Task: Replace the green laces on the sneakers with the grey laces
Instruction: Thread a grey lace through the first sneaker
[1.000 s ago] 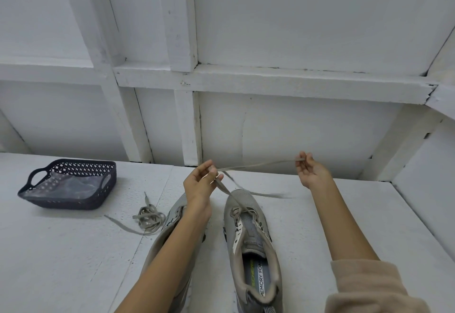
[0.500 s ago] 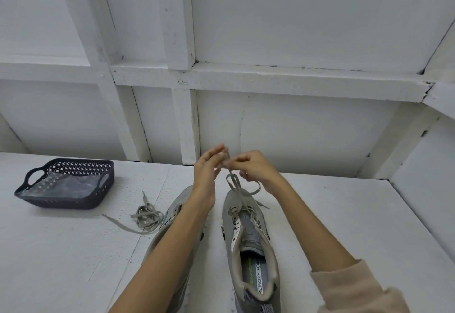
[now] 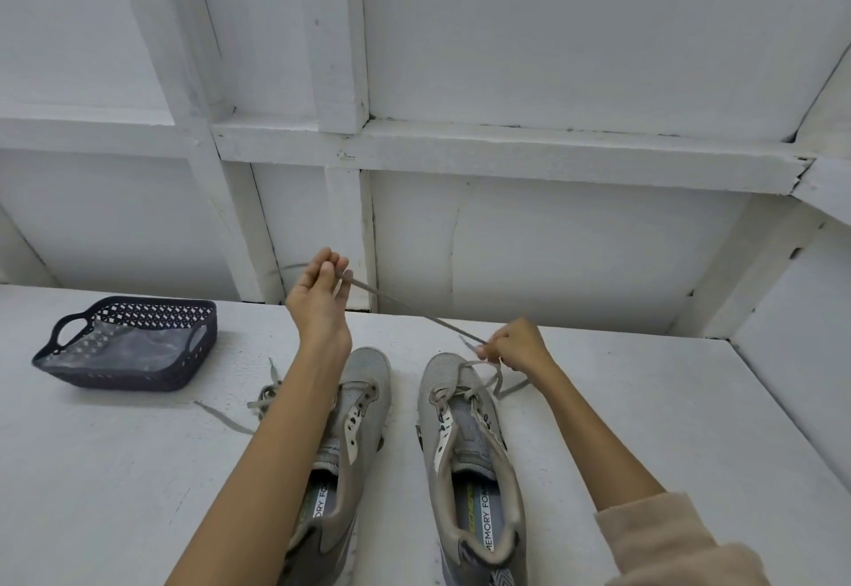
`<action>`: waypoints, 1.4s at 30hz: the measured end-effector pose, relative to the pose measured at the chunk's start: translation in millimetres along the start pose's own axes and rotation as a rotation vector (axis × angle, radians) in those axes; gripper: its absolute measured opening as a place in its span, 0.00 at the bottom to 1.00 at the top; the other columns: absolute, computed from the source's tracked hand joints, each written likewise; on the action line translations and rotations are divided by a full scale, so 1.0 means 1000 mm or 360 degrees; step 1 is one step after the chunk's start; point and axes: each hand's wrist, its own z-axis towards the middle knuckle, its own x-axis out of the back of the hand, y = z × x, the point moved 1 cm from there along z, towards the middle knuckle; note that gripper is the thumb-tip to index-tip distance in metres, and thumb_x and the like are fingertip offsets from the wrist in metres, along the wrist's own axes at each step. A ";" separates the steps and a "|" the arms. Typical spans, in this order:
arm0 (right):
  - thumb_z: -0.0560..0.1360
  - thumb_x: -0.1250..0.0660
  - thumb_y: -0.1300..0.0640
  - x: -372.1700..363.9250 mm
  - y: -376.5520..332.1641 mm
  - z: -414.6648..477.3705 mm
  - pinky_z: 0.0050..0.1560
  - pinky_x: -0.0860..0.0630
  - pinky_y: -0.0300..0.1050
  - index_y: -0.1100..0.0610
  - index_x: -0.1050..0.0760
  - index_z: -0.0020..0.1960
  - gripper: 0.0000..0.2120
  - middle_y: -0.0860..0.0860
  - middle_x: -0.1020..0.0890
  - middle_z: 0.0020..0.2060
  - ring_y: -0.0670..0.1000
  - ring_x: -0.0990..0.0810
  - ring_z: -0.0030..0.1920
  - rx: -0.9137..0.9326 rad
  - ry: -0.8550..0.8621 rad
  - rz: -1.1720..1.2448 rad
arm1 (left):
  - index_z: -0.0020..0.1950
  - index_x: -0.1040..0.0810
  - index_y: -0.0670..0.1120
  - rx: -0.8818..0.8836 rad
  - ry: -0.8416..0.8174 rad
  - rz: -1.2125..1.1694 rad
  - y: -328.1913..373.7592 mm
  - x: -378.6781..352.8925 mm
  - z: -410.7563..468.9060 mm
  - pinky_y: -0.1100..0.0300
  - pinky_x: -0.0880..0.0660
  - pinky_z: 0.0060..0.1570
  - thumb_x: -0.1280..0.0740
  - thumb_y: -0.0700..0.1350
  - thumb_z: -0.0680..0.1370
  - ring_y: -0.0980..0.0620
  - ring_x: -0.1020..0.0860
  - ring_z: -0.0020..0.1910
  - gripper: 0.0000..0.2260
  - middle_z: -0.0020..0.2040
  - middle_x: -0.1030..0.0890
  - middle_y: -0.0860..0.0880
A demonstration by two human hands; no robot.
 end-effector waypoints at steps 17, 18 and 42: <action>0.72 0.26 0.59 0.007 0.038 -0.001 0.30 0.26 0.38 0.65 0.17 0.43 0.07 0.58 0.18 0.33 0.48 0.22 0.29 -0.0004 -0.0088 0.0347 | 0.66 0.35 0.47 -0.0176 0.0134 -0.0033 0.012 0.018 0.008 0.65 0.28 0.31 0.42 0.33 0.81 0.55 0.26 0.32 0.15 0.50 0.18 0.44; 0.75 0.29 0.61 0.011 0.034 -0.002 0.30 0.24 0.39 0.67 0.18 0.46 0.08 0.59 0.19 0.34 0.50 0.22 0.29 0.0035 0.0032 0.0463 | 0.67 0.35 0.46 -0.0154 0.0046 0.0036 0.014 0.018 0.007 0.66 0.30 0.29 0.42 0.34 0.81 0.56 0.28 0.30 0.16 0.49 0.18 0.45; 0.72 0.25 0.56 0.004 0.035 -0.082 0.23 0.33 0.39 0.62 0.30 0.41 0.15 0.59 0.20 0.29 0.53 0.26 0.23 0.0253 -0.0487 0.0540 | 0.46 0.15 0.49 -0.0230 -0.1523 0.2591 -0.047 0.039 -0.062 0.67 0.29 0.40 0.27 0.44 0.73 0.63 0.26 0.34 0.03 0.35 0.20 0.57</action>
